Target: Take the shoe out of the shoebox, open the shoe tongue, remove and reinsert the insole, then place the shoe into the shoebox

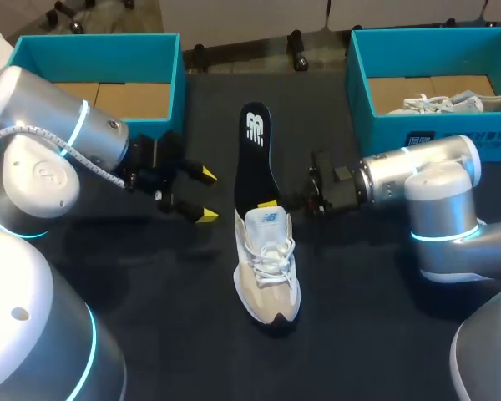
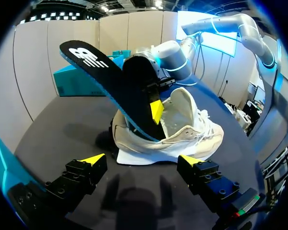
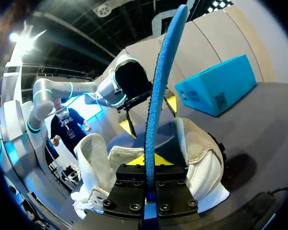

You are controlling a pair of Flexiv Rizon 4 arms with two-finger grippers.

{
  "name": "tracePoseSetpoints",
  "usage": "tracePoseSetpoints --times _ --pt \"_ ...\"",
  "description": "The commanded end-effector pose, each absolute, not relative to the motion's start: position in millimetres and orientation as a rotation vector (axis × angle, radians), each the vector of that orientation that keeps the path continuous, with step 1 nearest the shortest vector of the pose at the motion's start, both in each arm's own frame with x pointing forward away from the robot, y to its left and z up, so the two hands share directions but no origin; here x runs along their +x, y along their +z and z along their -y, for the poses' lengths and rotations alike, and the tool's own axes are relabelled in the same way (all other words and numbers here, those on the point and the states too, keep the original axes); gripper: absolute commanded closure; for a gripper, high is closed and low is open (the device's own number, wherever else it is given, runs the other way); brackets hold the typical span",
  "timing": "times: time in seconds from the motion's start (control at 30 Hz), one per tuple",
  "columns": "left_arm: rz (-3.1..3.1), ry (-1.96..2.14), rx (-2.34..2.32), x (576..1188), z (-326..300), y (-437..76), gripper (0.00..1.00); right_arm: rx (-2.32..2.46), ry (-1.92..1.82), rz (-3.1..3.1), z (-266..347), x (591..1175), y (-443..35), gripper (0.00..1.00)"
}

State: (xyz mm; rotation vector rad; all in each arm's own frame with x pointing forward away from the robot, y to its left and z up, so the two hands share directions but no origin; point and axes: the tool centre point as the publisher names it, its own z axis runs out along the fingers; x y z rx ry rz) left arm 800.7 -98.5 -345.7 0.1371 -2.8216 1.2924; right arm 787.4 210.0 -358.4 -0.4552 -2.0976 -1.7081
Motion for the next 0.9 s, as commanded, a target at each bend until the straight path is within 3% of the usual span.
tracePoseSetpoints --times 0.03,0.07,0.17,0.9 --pt "2.825 1.289 0.139 800 99 -346 0.0 -0.464 -1.734 2.101 -208 781 -360 1.0" --pt "2.825 1.289 0.139 800 99 -346 0.0 -0.458 -1.74 2.105 -209 782 -358 1.0" --pt "2.825 1.289 0.139 800 99 -346 0.0 -0.435 -1.746 2.113 -211 785 -352 0.76" --pt "2.825 1.289 0.139 800 99 -346 0.0 -0.33 -1.775 2.186 -227 802 -325 0.63"
